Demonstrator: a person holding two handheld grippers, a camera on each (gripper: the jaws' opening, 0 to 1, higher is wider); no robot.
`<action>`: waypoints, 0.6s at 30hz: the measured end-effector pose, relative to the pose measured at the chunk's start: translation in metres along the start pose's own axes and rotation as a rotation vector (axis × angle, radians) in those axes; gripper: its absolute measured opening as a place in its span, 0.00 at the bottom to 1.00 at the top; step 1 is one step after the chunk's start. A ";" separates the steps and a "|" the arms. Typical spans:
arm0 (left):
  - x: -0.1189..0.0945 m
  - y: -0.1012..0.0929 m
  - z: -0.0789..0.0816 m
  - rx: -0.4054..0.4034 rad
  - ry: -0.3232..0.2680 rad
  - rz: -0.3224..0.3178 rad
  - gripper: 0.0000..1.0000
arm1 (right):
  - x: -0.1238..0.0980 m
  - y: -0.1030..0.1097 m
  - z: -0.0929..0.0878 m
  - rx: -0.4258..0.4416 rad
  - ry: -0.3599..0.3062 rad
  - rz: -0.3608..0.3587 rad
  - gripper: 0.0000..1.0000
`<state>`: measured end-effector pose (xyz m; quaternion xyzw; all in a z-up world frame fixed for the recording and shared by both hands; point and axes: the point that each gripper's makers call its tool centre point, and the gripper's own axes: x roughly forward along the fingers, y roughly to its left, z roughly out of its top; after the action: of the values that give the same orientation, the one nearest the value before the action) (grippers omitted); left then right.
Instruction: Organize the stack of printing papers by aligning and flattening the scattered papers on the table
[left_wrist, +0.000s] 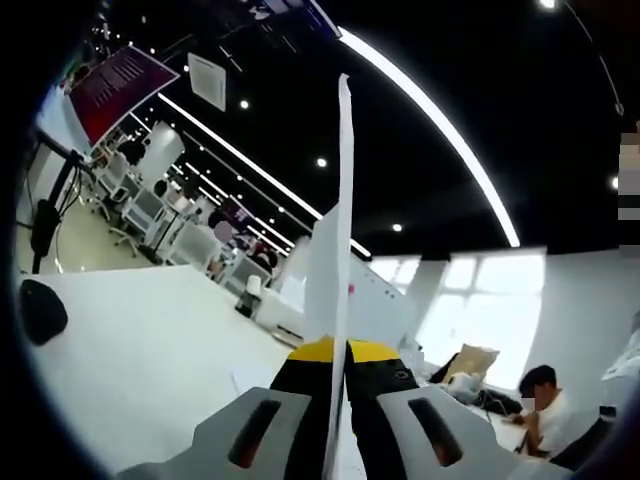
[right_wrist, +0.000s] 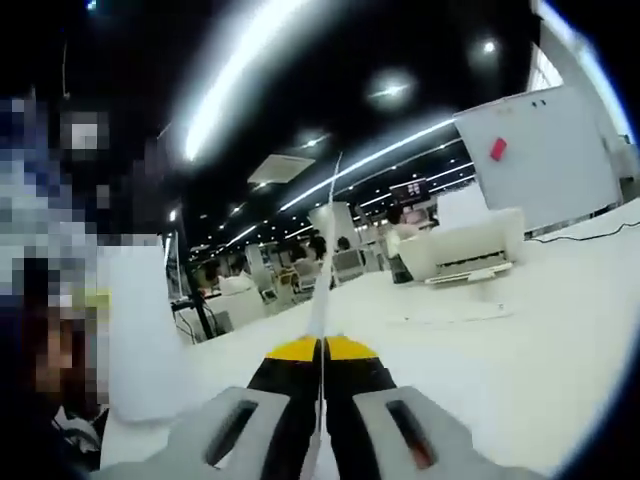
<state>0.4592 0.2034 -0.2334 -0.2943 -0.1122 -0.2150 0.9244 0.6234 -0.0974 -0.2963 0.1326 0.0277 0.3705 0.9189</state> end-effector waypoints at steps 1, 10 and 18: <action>0.000 0.000 0.000 -0.001 0.000 0.000 0.06 | 0.000 0.002 0.004 0.000 -0.005 0.006 0.00; 0.000 -0.001 -0.001 -0.007 -0.001 -0.005 0.06 | -0.005 0.034 0.039 -0.072 -0.047 0.064 0.00; -0.002 -0.002 -0.001 -0.009 -0.004 -0.005 0.06 | -0.016 0.057 0.065 -0.105 -0.096 0.089 0.00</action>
<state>0.4565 0.2020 -0.2334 -0.2984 -0.1137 -0.2172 0.9224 0.5834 -0.0838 -0.2190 0.1029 -0.0421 0.4050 0.9075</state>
